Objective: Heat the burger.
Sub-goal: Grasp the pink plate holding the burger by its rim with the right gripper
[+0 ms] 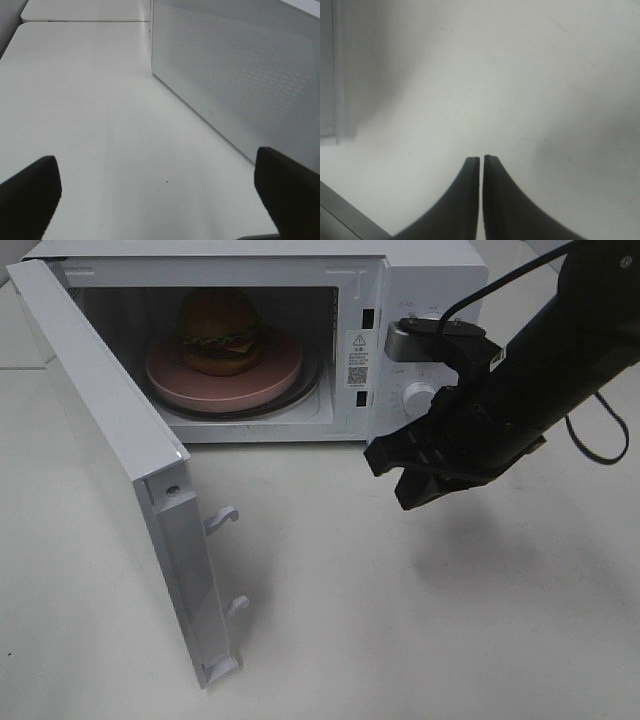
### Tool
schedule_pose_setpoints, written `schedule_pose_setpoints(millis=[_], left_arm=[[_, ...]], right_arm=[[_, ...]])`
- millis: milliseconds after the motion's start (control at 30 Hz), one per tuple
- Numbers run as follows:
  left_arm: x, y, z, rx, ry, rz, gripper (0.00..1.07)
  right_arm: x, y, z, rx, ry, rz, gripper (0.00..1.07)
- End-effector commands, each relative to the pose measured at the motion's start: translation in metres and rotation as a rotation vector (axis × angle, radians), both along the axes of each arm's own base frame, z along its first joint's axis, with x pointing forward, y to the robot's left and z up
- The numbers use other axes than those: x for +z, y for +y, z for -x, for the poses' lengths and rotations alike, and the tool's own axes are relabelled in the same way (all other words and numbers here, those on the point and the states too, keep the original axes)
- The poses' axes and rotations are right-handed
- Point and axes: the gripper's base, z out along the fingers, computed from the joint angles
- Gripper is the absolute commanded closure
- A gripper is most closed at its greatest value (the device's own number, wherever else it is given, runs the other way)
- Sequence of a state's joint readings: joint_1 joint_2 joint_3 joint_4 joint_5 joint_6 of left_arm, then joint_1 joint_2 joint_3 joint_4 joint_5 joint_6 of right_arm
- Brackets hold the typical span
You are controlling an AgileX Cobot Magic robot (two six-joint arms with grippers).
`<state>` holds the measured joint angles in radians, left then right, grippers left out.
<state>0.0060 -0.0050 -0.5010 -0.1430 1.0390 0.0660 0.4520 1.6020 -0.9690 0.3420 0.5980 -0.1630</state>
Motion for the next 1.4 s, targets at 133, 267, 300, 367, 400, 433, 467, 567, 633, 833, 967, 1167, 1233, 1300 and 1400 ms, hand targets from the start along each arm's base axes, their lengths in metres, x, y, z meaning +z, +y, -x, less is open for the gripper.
schedule_pose_setpoints(millis=[133, 267, 300, 367, 400, 433, 467, 567, 633, 833, 967, 1167, 1233, 1300, 1400], left_arm=[[-0.002, 0.0, 0.002, -0.001, -0.018, 0.005, 0.03], [-0.002, 0.0, 0.002, -0.001, -0.018, 0.005, 0.03], [-0.002, 0.0, 0.002, -0.001, -0.018, 0.005, 0.03], [-0.002, 0.0, 0.002, -0.001, -0.018, 0.005, 0.03], [-0.002, 0.0, 0.002, -0.001, -0.018, 0.005, 0.03], [-0.002, 0.0, 0.002, -0.001, -0.018, 0.005, 0.03], [-0.002, 0.0, 0.002, -0.001, -0.018, 0.005, 0.03], [-0.002, 0.0, 0.002, -0.001, -0.018, 0.005, 0.03], [-0.002, 0.0, 0.002, -0.001, -0.018, 0.005, 0.03], [-0.002, 0.0, 0.002, -0.001, -0.018, 0.005, 0.03], [-0.002, 0.0, 0.002, -0.001, -0.018, 0.005, 0.03], [-0.002, 0.0, 0.002, -0.001, -0.018, 0.005, 0.03], [-0.002, 0.0, 0.002, -0.001, -0.018, 0.005, 0.03], [-0.002, 0.0, 0.002, -0.001, -0.018, 0.005, 0.03], [-0.002, 0.0, 0.002, -0.001, -0.018, 0.005, 0.03]], right_arm=[[0.018, -0.007, 0.001, 0.41, -0.038, 0.221, 1.02], [0.021, -0.009, 0.0, 0.569, -0.076, 0.291, 1.02], [0.023, -0.01, 0.0, 0.68, -0.104, 0.335, 1.02], [0.023, -0.011, 0.0, 0.739, -0.118, 0.354, 1.02], [0.022, -0.011, 0.0, 0.854, -0.147, 0.381, 1.01], [0.022, -0.011, 0.0, 0.854, -0.147, 0.381, 1.01], [0.022, -0.011, 0.001, 0.959, -0.169, 0.404, 1.01], [0.022, -0.012, 0.001, 1.092, -0.213, 0.436, 1.0], [0.022, -0.012, 0.001, 1.131, -0.226, 0.445, 1.0], [0.022, -0.013, 0.001, 1.237, -0.261, 0.489, 0.97], [0.022, -0.008, 0.002, 1.3, -0.277, 0.587, 0.87], [0.026, 0.008, -0.001, 1.292, -0.401, 0.675, 0.56], [0.028, 0.014, -0.002, 1.275, -0.445, 0.686, 0.44], [0.031, 0.017, -0.003, 1.261, -0.467, 0.683, 0.37], [0.039, 0.024, -0.006, 1.242, -0.52, 0.679, 0.19]])
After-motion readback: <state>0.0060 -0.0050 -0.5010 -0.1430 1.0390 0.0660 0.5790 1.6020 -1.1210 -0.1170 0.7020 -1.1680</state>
